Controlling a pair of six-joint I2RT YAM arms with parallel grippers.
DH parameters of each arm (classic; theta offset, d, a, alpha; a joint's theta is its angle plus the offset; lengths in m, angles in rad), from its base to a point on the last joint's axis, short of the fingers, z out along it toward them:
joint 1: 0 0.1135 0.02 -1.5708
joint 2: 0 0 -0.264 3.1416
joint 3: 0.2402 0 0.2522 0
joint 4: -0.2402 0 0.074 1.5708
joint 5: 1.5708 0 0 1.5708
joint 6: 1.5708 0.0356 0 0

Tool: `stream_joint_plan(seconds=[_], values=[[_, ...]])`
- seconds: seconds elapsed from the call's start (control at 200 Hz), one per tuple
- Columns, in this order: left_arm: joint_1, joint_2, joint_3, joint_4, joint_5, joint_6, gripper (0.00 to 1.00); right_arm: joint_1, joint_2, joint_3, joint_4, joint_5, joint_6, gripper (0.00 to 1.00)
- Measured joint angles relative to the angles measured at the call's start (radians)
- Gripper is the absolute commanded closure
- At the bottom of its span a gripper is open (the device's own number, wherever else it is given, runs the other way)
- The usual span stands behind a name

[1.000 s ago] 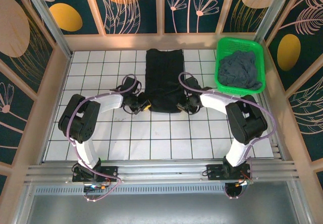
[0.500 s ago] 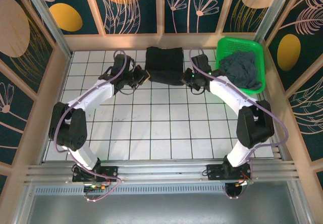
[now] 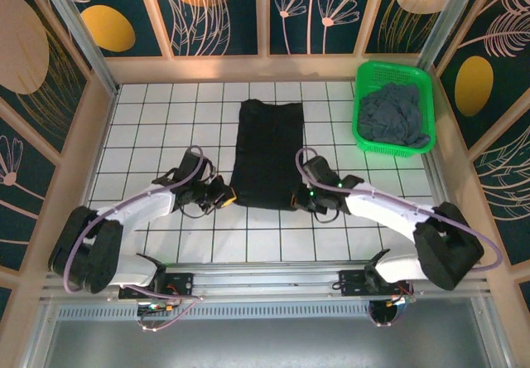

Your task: Fold and stack the t-shirts

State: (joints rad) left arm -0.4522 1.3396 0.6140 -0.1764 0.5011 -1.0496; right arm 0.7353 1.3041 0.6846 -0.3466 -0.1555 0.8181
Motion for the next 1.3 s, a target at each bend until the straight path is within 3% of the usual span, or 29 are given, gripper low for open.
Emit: stream_joint_plan(seconds=[0.435,0.686,0.866,1.026,1.296], values=[[-0.022,-0.352,-0.100,-0.113,0.073,-0.010,1.00,0.204,-0.259,-0.071,-0.081,0.090,0.089,1.00],[-0.026,-0.555,-0.095,-0.044,0.090,-0.127,1.00,0.288,-0.295,0.097,-0.232,0.211,0.182,1.00],[-0.026,-0.499,-0.045,0.037,-0.009,-0.195,1.00,0.200,-0.230,0.246,-0.278,0.250,0.202,1.00],[-0.026,-0.324,0.077,0.097,-0.093,-0.209,1.00,0.047,-0.118,0.312,-0.253,0.229,0.181,1.00],[0.029,-0.077,0.254,0.138,-0.134,-0.196,1.00,-0.146,0.110,0.475,-0.172,0.140,0.069,1.00]])
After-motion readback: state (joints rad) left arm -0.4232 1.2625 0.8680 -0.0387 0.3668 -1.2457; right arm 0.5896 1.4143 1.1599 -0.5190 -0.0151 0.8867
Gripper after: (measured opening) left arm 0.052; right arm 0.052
